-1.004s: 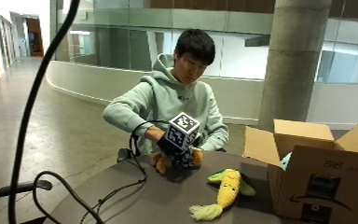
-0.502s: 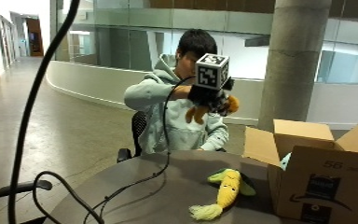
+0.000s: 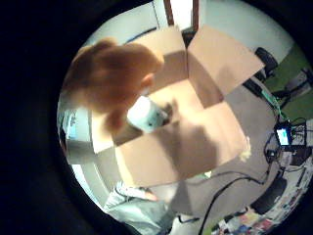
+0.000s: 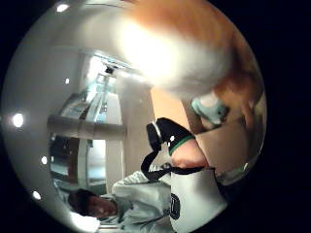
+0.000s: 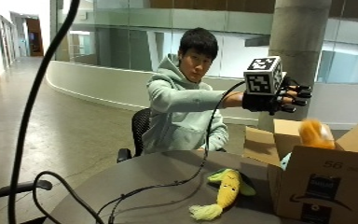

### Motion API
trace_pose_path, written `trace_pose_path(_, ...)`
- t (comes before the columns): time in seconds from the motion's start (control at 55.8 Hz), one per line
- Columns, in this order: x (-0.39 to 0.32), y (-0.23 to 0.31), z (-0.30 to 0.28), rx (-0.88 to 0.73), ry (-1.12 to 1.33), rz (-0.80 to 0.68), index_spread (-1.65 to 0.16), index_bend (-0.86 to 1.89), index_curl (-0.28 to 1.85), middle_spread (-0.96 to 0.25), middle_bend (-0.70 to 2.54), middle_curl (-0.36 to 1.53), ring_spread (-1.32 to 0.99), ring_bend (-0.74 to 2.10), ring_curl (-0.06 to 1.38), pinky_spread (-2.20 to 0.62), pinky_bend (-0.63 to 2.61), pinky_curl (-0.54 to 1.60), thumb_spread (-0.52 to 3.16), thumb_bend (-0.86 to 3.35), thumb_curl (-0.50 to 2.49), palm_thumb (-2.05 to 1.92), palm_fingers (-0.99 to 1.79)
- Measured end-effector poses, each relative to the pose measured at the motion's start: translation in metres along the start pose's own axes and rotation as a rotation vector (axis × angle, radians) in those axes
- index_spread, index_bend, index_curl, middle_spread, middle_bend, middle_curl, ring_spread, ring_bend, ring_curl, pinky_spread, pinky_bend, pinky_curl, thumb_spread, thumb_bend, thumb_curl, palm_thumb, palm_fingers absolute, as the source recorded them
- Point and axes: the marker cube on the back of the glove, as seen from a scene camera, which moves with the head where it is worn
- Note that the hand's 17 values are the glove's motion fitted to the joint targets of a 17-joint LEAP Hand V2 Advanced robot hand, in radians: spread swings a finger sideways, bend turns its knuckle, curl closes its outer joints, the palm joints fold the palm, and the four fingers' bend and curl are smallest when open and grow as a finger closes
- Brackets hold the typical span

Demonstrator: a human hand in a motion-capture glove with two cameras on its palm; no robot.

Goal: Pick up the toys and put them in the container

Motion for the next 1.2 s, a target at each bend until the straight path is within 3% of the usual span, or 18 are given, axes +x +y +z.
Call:
trace_pose_path(0.072, 0.005, 0.006, -0.004, 0.016, -0.005, -0.003, -0.18, 0.12, 0.34, -0.02, 0.21, 0.46, -0.11, 0.38, 0.27, -0.13, 0.69, 0.44, 1.07, -0.06, 0.58, 0.2, -0.6)
trace_pose_path(0.161, 0.018, 0.02, -0.021, 0.066, -0.025, -0.01, -0.19, 0.1, 0.3, -0.01, 0.12, 0.4, -0.09, 0.23, 0.22, -0.09, 0.55, 0.38, 1.11, -0.04, 0.52, 0.15, -0.46)
trace_pose_path(0.341, 0.061, 0.066, -0.067, 0.201, -0.07, -0.034, -0.21, 0.14, 0.29, -0.02, 0.14, 0.36, -0.1, 0.19, 0.22, -0.04, 0.43, 0.34, 1.19, -0.03, 0.43, 0.04, -0.16)
trace_pose_path(0.502, 0.125, 0.104, -0.075, 0.21, -0.039, 0.021, -0.23, 0.17, 0.3, -0.04, 0.19, 0.35, -0.12, 0.26, 0.25, -0.03, 0.47, 0.35, 1.28, -0.01, 0.38, 0.02, 0.02)
trace_pose_path(0.789, 0.21, 0.154, 0.016, -0.128, 0.268, 0.063, -0.21, 0.23, 0.36, -0.03, 0.26, 0.39, -0.13, 0.23, 0.26, -0.02, 0.38, 0.34, 1.35, -0.02, 0.31, -0.02, 0.08)
trace_pose_path(1.075, 0.24, 0.118, 0.113, -0.32, 0.415, 0.044, -0.28, 0.19, 0.39, -0.07, 0.18, 0.37, -0.12, 0.13, 0.22, -0.02, 0.37, 0.34, 1.2, -0.06, 0.27, -0.07, -0.12)
trace_pose_path(1.165, 0.241, 0.116, 0.128, -0.237, 0.398, 0.01, -0.25, 0.25, 0.41, -0.05, 0.44, 0.44, -0.1, 0.19, 0.21, -0.02, 0.17, 0.29, 1.16, -0.04, 0.27, -0.03, 0.12)
trace_pose_path(1.201, 0.24, 0.118, 0.131, -0.215, 0.382, -0.001, -0.22, 0.27, 0.41, -0.04, 0.57, 0.48, -0.11, 0.34, 0.25, -0.02, 0.05, 0.24, 1.2, 0.01, 0.28, 0.04, 0.35)
